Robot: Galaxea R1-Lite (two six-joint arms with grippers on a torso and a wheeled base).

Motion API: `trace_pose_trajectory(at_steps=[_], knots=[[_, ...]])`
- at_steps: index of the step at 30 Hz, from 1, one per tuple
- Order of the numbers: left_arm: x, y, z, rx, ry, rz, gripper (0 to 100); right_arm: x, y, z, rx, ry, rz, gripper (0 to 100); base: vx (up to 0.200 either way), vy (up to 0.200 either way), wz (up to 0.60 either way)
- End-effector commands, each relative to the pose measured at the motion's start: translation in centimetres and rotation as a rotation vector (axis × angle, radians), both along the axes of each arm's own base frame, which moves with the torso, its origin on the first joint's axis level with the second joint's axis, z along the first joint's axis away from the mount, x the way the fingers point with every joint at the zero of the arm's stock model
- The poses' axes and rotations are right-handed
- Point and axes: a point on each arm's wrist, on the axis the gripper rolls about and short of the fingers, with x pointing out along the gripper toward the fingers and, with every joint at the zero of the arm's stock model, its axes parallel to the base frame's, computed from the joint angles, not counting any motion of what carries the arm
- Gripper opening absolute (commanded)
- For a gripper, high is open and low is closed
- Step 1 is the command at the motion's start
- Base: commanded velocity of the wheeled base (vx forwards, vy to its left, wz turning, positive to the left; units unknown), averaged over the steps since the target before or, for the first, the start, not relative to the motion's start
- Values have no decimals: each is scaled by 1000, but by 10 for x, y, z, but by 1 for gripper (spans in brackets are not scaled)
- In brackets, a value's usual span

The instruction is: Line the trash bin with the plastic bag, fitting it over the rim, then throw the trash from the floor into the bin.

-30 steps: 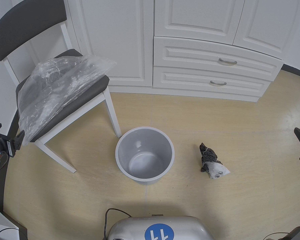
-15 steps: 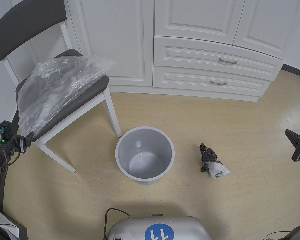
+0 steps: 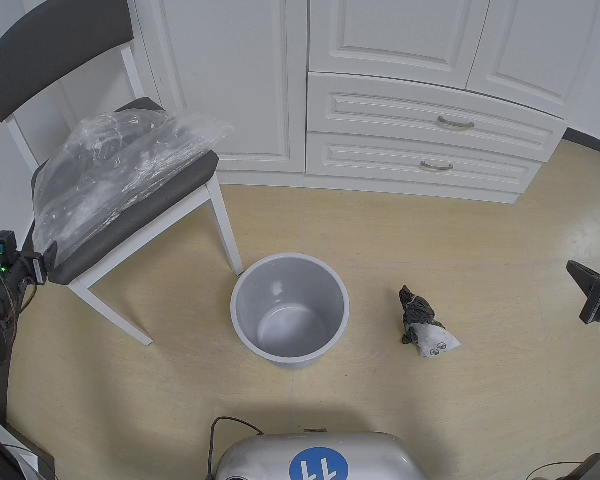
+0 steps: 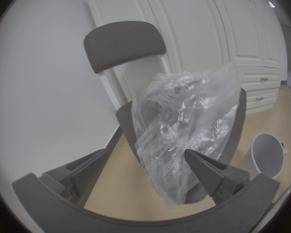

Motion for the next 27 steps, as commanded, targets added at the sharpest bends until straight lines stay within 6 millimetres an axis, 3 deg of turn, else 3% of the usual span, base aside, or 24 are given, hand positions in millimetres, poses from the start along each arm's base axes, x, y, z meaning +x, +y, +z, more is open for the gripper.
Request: trace_pose_trajectory(at_steps=[1,4,8,18,27], knots=[[-3,13,18,3,-76,46,100,0,0,1,1,-3,2,0,0,0,0],[-8,26,34,-24,-147,80,100,0,2,0,9,3,15,0,0,0,0],[-12,33,38,-59,-168,23,100,0,6,1,40,2,41,0,0,0,0],[-26,49,27,-166,-91,-120,100,-3,6,1,38,4,45,0,0,0,0],[-35,54,19,-167,50,-106,100,2,7,-5,33,40,44,0,0,0,0]])
